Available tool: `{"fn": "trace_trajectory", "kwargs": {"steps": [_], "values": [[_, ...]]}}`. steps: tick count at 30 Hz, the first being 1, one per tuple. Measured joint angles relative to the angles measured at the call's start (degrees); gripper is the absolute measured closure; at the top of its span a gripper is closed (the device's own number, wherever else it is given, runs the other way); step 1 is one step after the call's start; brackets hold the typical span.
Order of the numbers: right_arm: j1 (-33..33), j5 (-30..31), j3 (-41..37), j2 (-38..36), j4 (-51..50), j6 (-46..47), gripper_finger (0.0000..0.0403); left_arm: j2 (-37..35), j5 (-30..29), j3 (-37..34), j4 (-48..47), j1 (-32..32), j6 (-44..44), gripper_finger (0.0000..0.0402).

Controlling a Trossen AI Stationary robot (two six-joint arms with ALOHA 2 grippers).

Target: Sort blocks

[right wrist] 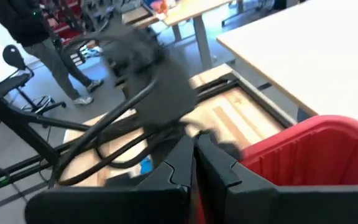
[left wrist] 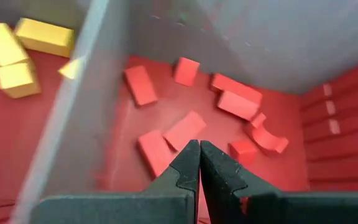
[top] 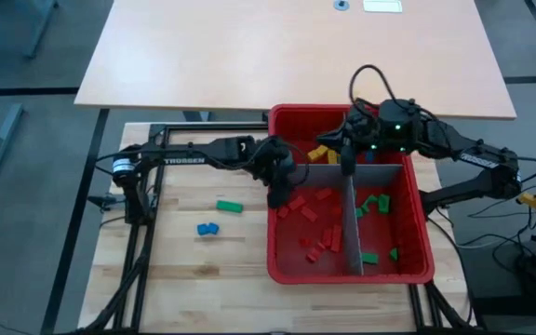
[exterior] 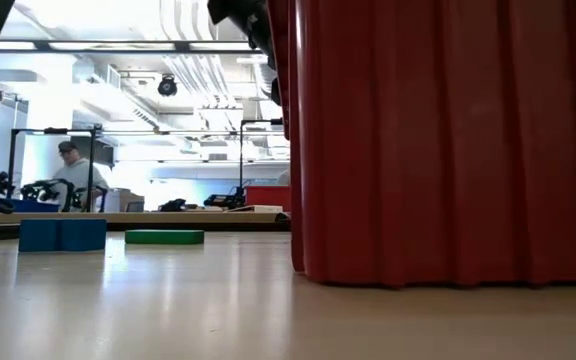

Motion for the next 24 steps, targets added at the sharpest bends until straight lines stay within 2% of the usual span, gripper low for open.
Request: {"fn": "trace_trajectory", "kwargs": {"steps": [6,14,24], "values": [[0.00,3.23,2.45,-1.95,0.00,-1.93,0.0403,0.00,0.27,-0.02,-2.03,-3.33,-0.21,0.0401],[-0.04,7.14,8.37,-2.59,0.07,-5.93,0.0403,-1.19,4.39,0.00,-7.33,-7.07,0.67,0.0401],[-0.11,8.49,9.67,-2.60,-0.45,-8.37,0.0403,-2.58,8.33,-0.02,-12.29,-11.69,0.87,0.0402]]}}
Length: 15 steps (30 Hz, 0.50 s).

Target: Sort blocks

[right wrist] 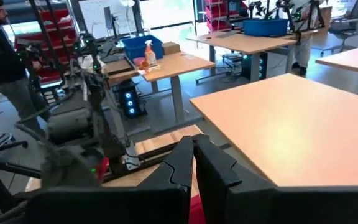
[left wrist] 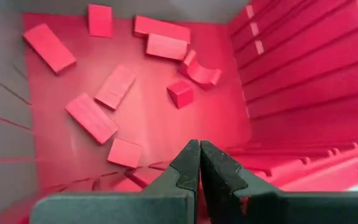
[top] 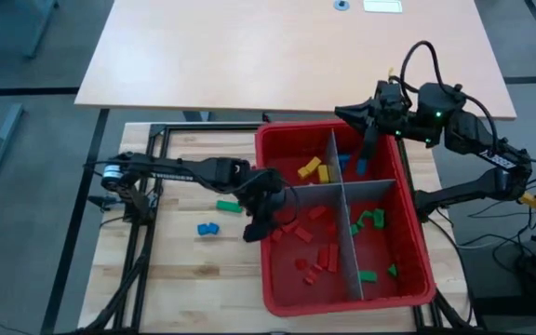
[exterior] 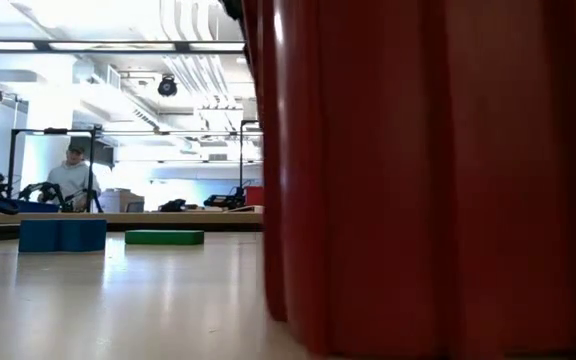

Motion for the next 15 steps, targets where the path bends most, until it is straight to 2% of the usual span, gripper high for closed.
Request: {"fn": "trace_trajectory", "kwargs": {"steps": [8,15], "values": [[-0.26,1.17,-0.02,0.15,-0.01,-1.81,0.0403,-0.17,2.36,0.07,-2.53,-6.10,-0.38,0.0402],[-2.19,4.55,-0.09,1.22,-1.50,-1.34,0.0403,-3.44,-1.43,-0.37,-2.49,-7.90,-1.78,0.0402]]}}
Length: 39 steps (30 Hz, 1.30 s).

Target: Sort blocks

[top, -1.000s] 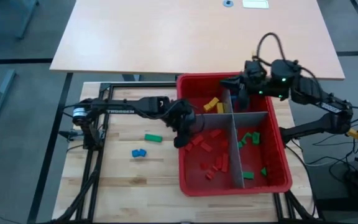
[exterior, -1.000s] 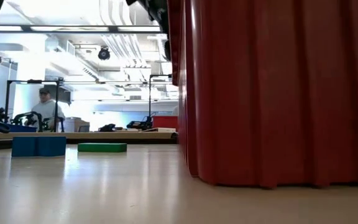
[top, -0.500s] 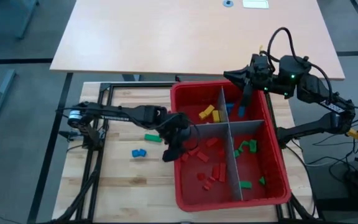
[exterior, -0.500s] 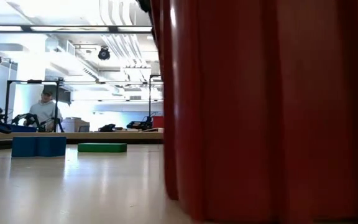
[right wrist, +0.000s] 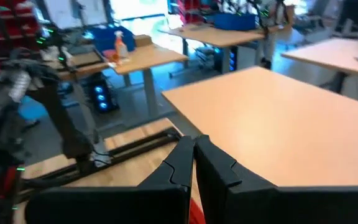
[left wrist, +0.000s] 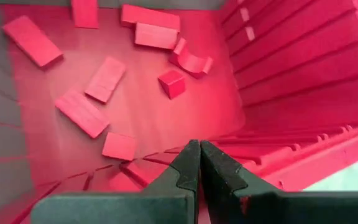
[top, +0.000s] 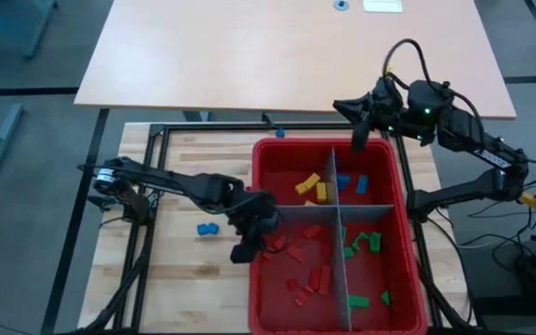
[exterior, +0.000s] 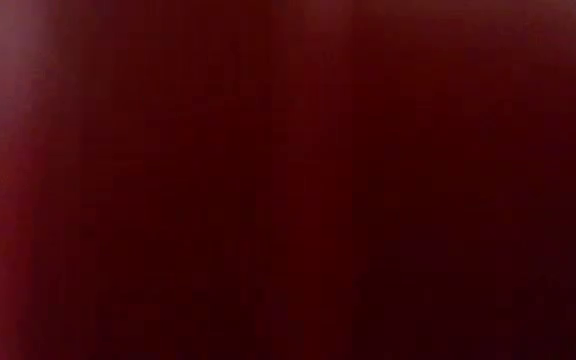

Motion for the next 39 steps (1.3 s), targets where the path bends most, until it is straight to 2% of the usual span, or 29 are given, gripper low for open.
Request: {"fn": "trace_trajectory", "kwargs": {"steps": [9,12,15,20,27,30,36,39], "values": [[-10.03,-0.09,-0.02,0.87,-1.41,3.41,0.0403,-10.80,-11.05,-0.15,0.46,0.24,-3.61,0.0402],[-15.18,-1.54,-0.02,0.87,-0.84,4.29,0.0403,-14.06,-17.66,-0.17,0.56,0.24,-4.61,0.0402],[-20.99,-6.30,-0.02,1.79,-0.06,5.77,0.0403,-17.43,-26.79,-0.04,0.96,0.35,-5.25,0.0402],[-30.06,-19.99,-0.02,6.82,-0.06,9.51,0.0403,-18.46,-38.42,-0.06,0.76,0.86,-5.54,0.0402],[-36.17,-39.00,-0.04,18.25,-1.41,17.13,0.0403,-17.42,-39.25,-0.04,-2.90,1.81,-7.17,0.0402],[-36.80,-44.27,0.45,22.98,-3.37,19.45,0.0403,-16.95,-39.23,-0.04,-5.56,1.79,-8.23,0.0402],[-36.67,-46.62,5.32,30.85,-11.14,17.58,0.0403,-16.69,-40.04,-0.22,-8.10,1.90,-8.77,0.0402],[-36.71,-43.67,8.78,34.33,-16.53,15.46,0.0403,-16.76,-40.39,-0.22,-8.60,2.19,-8.33,0.0402]]}}
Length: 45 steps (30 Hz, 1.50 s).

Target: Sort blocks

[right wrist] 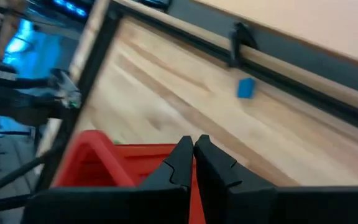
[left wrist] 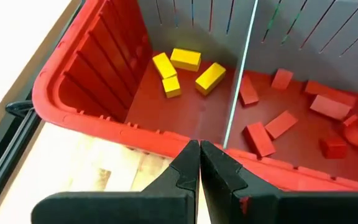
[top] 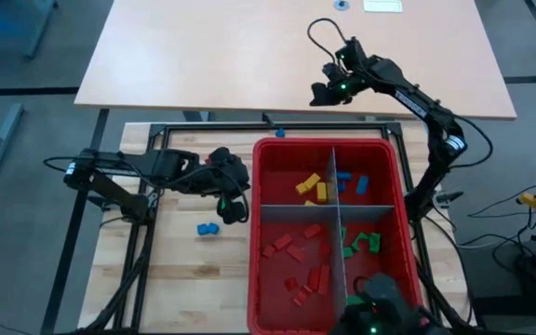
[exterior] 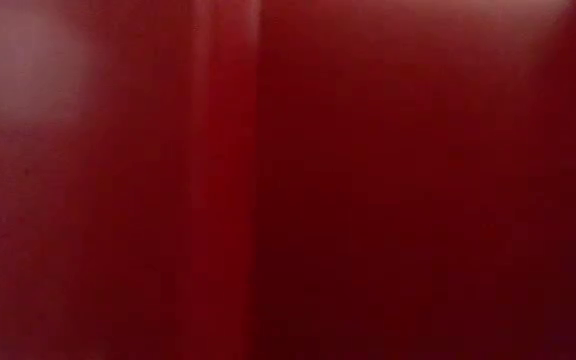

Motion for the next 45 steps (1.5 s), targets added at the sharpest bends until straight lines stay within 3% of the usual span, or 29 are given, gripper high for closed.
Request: {"fn": "trace_trajectory", "kwargs": {"steps": [6,13,20,26,38,45], "values": [[0.26,2.50,8.23,5.85,-15.42,-5.10,0.0403,-0.20,-0.09,0.00,-2.06,0.75,1.07,0.0402],[2.75,12.51,13.52,9.56,-34.44,-12.36,0.0403,-0.79,-0.13,0.00,-3.22,1.17,2.85,0.0402],[5.62,15.38,10.67,9.53,-35.04,-11.52,0.0403,-0.89,-0.13,0.00,-3.00,1.55,4.50,0.0402],[9.26,14.40,7.54,9.50,-35.00,-11.78,0.0403,-1.18,-0.04,0.00,-3.07,1.55,4.50,0.0402],[14.30,14.68,7.99,9.38,-32.12,-9.03,0.0402,-2.52,0.03,0.00,-3.85,1.55,4.52,0.0402],[15.09,9.61,8.20,9.56,-24.01,-4.71,0.0402,-2.80,0.02,0.00,-3.86,1.55,4.93,0.0402]]}}
